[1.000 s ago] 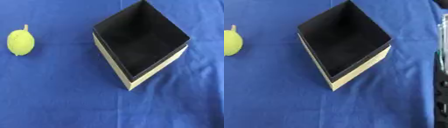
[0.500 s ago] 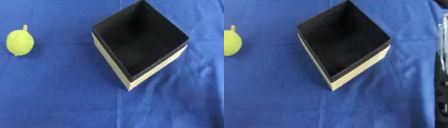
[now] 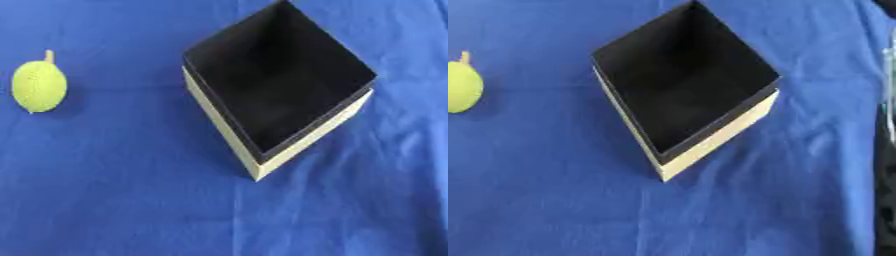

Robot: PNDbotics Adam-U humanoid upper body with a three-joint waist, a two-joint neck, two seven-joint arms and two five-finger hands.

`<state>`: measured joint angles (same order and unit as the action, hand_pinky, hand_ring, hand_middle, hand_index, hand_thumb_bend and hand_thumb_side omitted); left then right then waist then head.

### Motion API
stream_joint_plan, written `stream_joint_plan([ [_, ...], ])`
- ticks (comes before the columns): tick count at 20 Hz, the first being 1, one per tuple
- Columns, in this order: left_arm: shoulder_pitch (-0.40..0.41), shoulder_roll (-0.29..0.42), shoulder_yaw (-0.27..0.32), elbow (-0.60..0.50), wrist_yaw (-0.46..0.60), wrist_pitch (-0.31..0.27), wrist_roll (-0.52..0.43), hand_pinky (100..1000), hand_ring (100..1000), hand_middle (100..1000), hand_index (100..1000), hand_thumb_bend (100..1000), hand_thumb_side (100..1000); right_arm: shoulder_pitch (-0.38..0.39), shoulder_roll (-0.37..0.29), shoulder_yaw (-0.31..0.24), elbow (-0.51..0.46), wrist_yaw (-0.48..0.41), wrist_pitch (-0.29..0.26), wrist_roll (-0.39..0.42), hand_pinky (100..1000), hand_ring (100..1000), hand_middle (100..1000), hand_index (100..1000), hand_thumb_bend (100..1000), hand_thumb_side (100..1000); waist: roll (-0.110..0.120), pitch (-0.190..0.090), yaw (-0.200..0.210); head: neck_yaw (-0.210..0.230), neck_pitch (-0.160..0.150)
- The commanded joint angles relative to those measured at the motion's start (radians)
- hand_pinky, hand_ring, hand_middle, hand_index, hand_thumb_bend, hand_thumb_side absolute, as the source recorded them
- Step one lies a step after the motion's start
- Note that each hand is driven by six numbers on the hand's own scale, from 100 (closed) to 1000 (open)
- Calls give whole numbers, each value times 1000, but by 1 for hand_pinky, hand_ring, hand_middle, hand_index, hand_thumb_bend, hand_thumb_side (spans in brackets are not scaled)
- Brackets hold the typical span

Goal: Pick up objects on the table and place them in the box.

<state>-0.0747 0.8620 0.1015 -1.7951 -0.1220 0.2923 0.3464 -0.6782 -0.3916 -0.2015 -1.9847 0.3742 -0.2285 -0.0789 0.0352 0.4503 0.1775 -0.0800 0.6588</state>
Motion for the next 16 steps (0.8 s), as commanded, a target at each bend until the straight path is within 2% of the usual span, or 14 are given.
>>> stream_joint_plan([
  [1, -21, 61, -11, 3, 20, -17, -50, 750, 840, 850, 919, 937, 580, -16, -12, 2, -15, -12, -2, 4, 763, 686, 554, 800, 100, 335, 16, -176, -4, 10, 6],
  [5, -64, 82, -58, 29, 48, -43, -111, 776, 858, 859, 914, 897, 431, -17, -9, 4, -15, -15, -3, 7, 762, 685, 554, 799, 100, 332, 18, -177, -9, 14, 8],
  [7, -83, 94, -78, 32, 54, -54, -144, 804, 872, 865, 917, 847, 358, -18, -9, 5, -15, -16, -3, 8, 762, 686, 554, 799, 100, 333, 18, -177, -11, 18, 8],
  [9, -97, 104, -92, 38, 47, -50, -176, 826, 881, 867, 923, 766, 223, -17, -8, 4, -15, -16, -3, 9, 763, 686, 553, 800, 100, 338, 20, -177, -13, 22, 10],
  [10, -105, 108, -96, 41, 42, -45, -192, 829, 883, 868, 925, 753, 192, -16, -8, 4, -15, -17, -3, 9, 763, 685, 553, 800, 100, 339, 20, -177, -14, 23, 10],
  [16, -149, 114, -87, 54, 29, 6, -283, 833, 885, 867, 952, 732, 128, -12, -7, 3, -15, -20, -3, 9, 763, 685, 551, 800, 100, 346, 25, -178, -16, 25, 13],
])
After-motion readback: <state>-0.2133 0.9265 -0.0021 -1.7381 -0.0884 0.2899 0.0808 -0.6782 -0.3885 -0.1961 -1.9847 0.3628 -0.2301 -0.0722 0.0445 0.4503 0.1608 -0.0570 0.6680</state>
